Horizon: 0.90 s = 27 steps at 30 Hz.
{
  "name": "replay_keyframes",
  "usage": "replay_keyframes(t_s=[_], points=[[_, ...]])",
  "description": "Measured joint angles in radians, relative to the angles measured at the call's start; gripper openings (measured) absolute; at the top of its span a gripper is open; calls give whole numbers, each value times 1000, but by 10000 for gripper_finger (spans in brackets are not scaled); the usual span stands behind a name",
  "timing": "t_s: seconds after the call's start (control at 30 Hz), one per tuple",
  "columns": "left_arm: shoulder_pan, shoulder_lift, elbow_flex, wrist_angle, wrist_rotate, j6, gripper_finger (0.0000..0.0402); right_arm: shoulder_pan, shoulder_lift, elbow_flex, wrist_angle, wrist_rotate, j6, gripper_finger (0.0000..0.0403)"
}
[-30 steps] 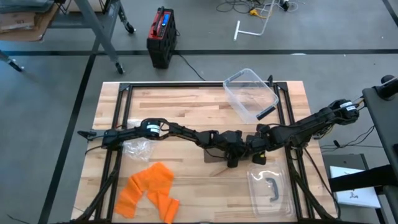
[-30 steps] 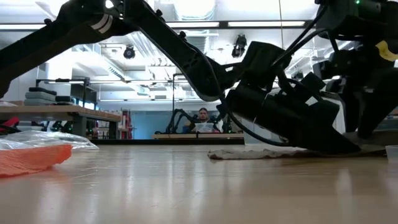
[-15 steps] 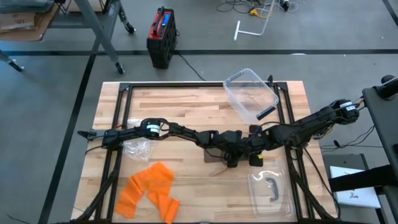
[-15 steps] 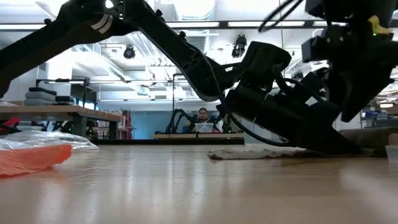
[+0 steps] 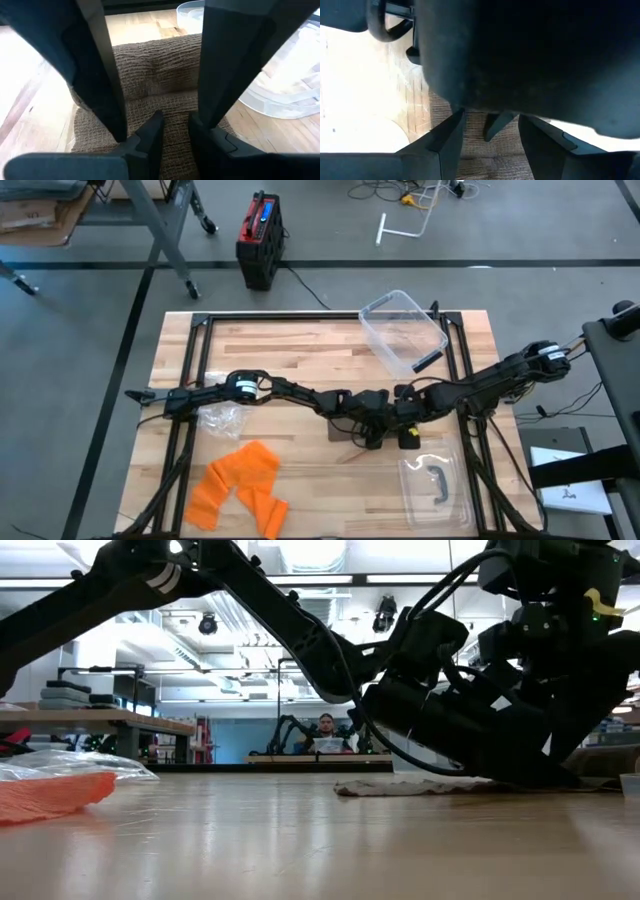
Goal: Roll bandage
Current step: Uncoil the brown bandage
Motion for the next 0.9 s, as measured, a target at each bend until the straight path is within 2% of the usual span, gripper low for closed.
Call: replay_keyframes(t_s=[0.23, 0.43, 0.6, 0.9], points=[[0, 0, 0, -2, -2, 0, 87, 0, -72, 2, -34, -19, 43, 183], [1, 0, 0, -2, 1, 0, 87, 0, -182, 16, -92, 5, 89, 183], [1, 0, 0, -2, 1, 0, 87, 0, -213, -5, -78, 16, 93, 183], [1, 0, 0, -1, 2, 0, 87, 3, -271, -261, 237, 21, 193, 183]])
